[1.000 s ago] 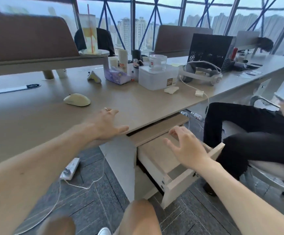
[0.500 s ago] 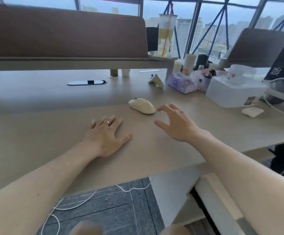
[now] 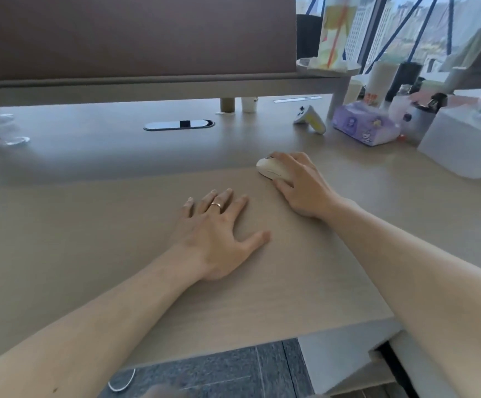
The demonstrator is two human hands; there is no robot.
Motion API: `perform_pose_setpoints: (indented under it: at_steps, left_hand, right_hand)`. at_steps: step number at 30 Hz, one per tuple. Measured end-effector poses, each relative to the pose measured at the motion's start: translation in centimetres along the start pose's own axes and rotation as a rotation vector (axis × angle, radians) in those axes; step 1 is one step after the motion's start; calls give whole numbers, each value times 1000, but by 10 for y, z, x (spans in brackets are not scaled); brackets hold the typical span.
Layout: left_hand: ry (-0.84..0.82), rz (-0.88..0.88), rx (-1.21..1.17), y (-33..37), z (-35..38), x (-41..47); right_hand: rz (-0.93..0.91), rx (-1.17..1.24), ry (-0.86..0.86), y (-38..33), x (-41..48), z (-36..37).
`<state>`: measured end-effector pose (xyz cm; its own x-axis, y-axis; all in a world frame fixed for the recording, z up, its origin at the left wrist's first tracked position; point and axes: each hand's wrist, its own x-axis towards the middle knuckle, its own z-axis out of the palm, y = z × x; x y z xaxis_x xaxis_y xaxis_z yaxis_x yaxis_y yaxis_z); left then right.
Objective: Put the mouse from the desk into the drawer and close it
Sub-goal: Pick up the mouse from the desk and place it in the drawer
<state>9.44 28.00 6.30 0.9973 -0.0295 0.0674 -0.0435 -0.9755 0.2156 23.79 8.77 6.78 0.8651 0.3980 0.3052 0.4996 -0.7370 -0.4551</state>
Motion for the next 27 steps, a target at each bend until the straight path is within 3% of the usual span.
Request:
perform_pose_setpoints:
  at_steps: [8,17,22,27]
  left_hand:
    - [-14,8,17,1,-5,-3]
    - [65,63,71,17,-15,-13]
    - [59,243,-35,98,-11,-31]
    - [37,562,-77,199,21,-64]
  right_hand:
    - [-12,70,127,-3,-38,-25]
    - [146,19,328,28,-188,-127]
    - [315,-22,401,52,-275,-166]
    - [451,-57,432,70,-346,-185]
